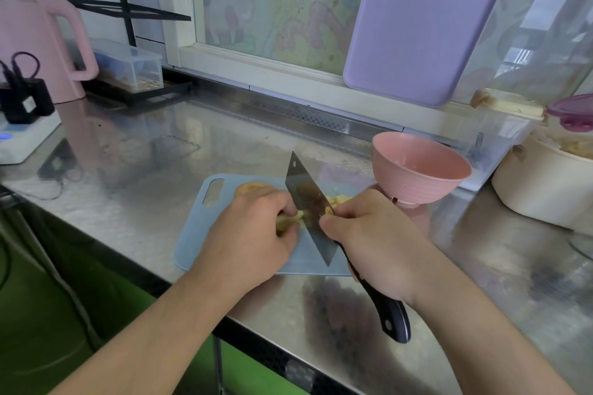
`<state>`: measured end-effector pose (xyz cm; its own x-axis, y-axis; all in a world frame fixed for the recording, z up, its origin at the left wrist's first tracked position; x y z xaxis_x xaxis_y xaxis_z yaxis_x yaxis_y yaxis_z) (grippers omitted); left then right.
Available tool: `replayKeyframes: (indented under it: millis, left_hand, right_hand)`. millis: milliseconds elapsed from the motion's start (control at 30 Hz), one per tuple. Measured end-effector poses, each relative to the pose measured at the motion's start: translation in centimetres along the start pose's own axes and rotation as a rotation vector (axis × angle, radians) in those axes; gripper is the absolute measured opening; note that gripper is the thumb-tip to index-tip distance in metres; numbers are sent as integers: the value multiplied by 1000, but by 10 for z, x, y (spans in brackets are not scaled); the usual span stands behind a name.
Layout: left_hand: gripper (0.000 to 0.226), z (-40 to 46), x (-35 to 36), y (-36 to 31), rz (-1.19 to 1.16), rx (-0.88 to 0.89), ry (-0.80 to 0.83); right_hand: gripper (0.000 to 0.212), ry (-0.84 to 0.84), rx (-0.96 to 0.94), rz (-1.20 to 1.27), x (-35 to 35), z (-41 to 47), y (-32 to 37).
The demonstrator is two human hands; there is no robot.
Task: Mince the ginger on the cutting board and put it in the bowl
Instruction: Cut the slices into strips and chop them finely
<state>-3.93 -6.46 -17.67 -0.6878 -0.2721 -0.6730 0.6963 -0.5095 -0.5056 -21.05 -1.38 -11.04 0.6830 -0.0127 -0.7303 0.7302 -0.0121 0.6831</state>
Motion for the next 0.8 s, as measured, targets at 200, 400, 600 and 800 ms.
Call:
replayKeyframes:
  millis: [200,400,600,800]
  left_hand:
    - [12,1,-1,1,-10,-4,3]
    - [14,-1,-2,1,-20,-18,12]
    - [16,-1,-2,2,-22,-29,4]
    - [15,-1,-2,-1,-2,-16,-6]
  right_hand:
    - [46,3,15,-5,3,2,3]
    - [47,-54,-45,107,-3,0,3]
    - [43,-17,-43,135,-3,0,6]
    - [46,-15,-26,67,0,0,5]
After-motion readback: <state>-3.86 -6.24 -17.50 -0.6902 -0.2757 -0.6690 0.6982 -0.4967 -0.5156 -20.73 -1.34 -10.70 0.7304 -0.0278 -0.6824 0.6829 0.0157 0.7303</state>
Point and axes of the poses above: each hand's wrist, its own z-axis towards the middle knuckle, its own x-axis out of the palm, y = z × x, the point moved 2 cm from there along z, towards the middle knuckle, and after that the axes turned 1 degree about x, right-handed, at the moved point
